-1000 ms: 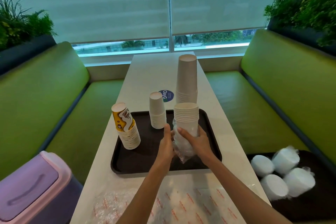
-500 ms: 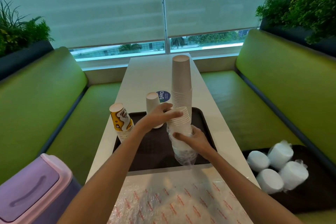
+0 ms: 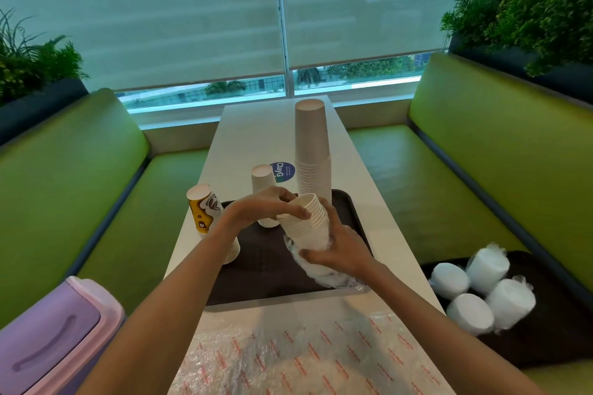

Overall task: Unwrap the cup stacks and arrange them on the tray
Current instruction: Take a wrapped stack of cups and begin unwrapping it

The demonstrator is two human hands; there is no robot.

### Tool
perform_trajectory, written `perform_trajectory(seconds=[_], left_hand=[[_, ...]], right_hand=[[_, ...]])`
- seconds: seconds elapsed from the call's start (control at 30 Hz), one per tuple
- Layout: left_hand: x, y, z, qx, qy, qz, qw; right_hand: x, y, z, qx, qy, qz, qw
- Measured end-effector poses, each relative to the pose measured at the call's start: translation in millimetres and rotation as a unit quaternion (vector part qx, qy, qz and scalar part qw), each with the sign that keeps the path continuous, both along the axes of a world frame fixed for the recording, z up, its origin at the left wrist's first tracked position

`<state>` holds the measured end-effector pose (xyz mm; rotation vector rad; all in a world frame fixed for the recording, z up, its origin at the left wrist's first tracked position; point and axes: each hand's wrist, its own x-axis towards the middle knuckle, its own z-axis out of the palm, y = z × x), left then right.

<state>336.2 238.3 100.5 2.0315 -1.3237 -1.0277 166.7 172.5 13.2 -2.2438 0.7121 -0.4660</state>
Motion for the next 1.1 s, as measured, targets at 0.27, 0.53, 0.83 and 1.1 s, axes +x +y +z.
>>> perform_trajectory(seconds=[0.27, 0.53, 0.83, 1.1], left_hand=[[-1, 1, -3, -0.016, 0.006, 0.040, 0.999], [-2, 0, 10, -0.111, 0.034, 0.111, 0.987], [12, 22, -7, -0.061, 0.156, 0.091, 0.982], [13, 18, -21, -0.066, 0.175, 0.122, 0.975]], right_hand=[[-5, 5, 2, -0.072, 0.001, -0.027, 0.997], [-12, 0, -5, -0.011, -0.031, -0.079, 0.996], [-13, -12, -10, 0.101, -0.110, -0.117, 0.982], [-5, -20, -16, 0.135, -0.107, -0.108, 0.979]])
